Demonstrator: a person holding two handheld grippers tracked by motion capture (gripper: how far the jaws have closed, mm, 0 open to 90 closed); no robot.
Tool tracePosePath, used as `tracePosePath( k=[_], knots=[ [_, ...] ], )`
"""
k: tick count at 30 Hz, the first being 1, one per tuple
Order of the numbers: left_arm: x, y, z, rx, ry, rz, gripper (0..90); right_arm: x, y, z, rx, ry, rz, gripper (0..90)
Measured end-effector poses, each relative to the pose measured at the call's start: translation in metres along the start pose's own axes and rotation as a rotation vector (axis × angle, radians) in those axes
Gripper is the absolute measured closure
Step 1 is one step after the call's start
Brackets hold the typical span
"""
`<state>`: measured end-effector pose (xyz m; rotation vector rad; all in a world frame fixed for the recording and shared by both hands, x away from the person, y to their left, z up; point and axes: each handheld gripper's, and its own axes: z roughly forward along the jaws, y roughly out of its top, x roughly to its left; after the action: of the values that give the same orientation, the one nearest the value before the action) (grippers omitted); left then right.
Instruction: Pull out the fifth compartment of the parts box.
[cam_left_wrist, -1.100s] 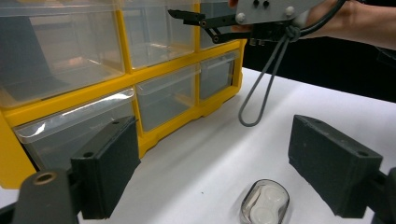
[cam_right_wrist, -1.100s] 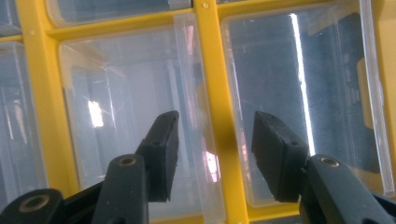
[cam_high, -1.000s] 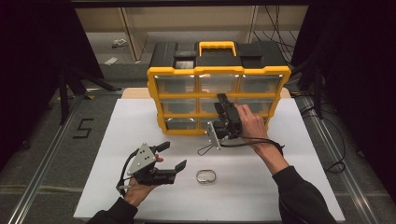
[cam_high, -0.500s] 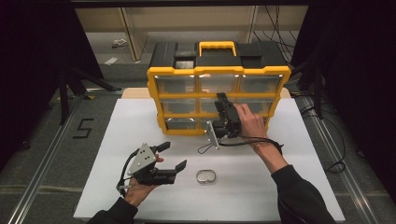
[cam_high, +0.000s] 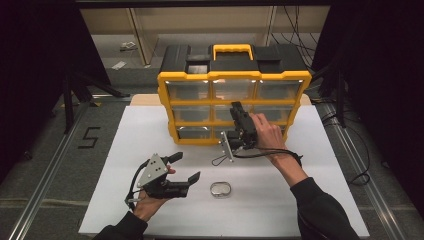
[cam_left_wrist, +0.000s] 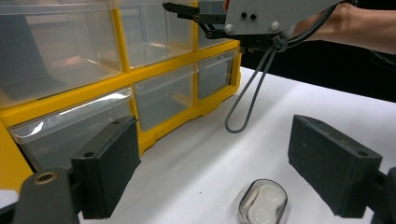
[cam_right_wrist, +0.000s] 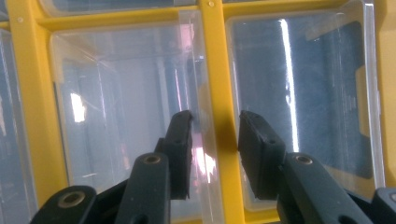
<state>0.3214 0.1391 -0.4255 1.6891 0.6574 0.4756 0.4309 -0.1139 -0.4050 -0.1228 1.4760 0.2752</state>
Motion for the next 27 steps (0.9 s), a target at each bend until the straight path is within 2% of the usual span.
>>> tracePosePath(
  k=[4,12,27],
  knots=[
    [-0.0002,0.0,-0.0002,0.0,0.0,0.001,16.2,0.0006,0.0,-0.0007,-0.003,-0.006,-0.016,67.4],
    [-0.0001,0.0,-0.0003,-0.002,0.0,0.0,16.2,0.0032,0.001,-0.0023,0.0,0.016,-0.028,78.2],
    [-0.0001,0.0001,-0.0004,-0.002,-0.001,0.0,16.2,0.0035,0.0014,-0.0054,-0.01,0.011,-0.063,79.7]
  ],
)
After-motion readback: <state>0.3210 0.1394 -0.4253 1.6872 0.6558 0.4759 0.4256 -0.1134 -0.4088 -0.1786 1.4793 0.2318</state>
